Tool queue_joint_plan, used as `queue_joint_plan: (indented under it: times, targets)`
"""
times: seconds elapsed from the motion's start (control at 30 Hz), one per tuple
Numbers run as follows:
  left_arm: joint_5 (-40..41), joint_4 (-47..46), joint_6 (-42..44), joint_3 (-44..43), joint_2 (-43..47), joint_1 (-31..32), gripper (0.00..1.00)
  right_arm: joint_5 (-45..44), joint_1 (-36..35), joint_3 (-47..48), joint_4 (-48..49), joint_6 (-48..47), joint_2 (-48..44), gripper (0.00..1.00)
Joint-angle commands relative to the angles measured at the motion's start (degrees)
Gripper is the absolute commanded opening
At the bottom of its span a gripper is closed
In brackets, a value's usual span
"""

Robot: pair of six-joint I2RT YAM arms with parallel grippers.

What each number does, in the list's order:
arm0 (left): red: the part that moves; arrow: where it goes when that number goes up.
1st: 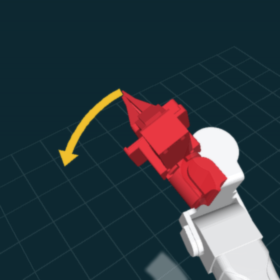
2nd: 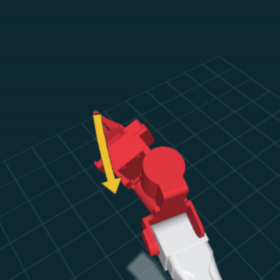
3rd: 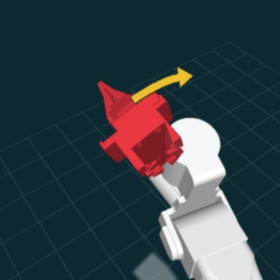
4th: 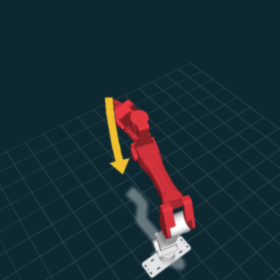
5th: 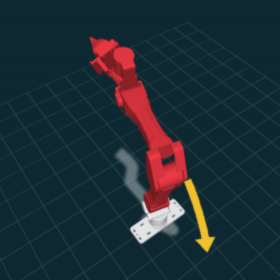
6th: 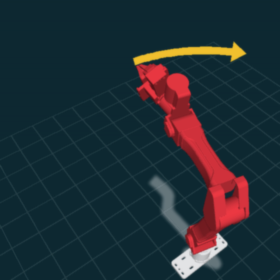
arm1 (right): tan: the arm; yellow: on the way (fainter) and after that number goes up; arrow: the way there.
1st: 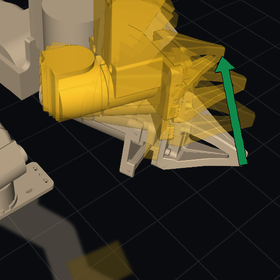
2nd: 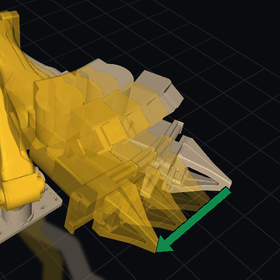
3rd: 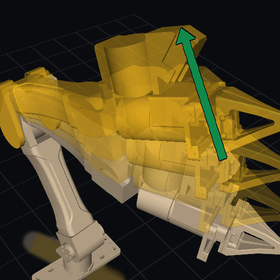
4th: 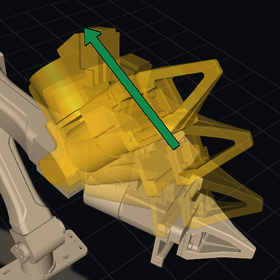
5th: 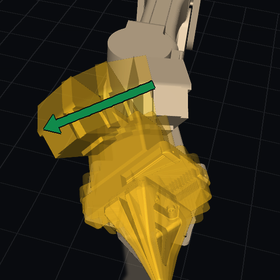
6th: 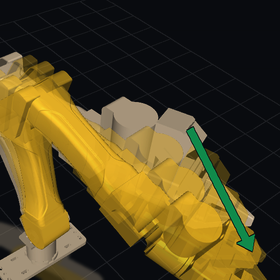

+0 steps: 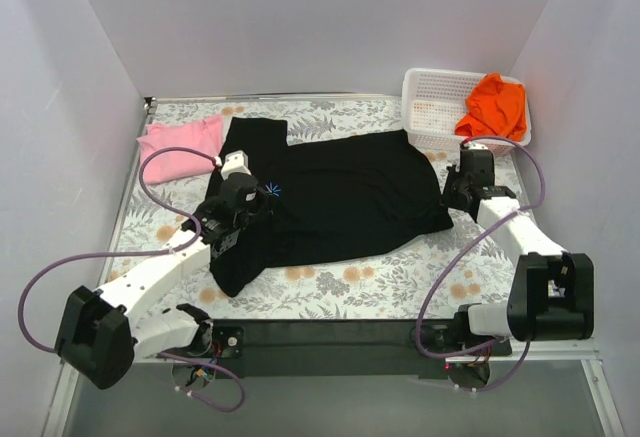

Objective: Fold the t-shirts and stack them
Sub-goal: Fold the tshirt

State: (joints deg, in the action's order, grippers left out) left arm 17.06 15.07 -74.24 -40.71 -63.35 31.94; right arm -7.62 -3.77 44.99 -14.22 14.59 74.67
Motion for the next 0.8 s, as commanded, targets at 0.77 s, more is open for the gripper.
queue_joint_plan:
  times: [0.77]
  targets:
    - [-3.51,-5.05,4.1,-4.38,-2.65,-9.88,0.0,0.67,-0.1,18.72,2.36,-2.28,17.17,0.01]
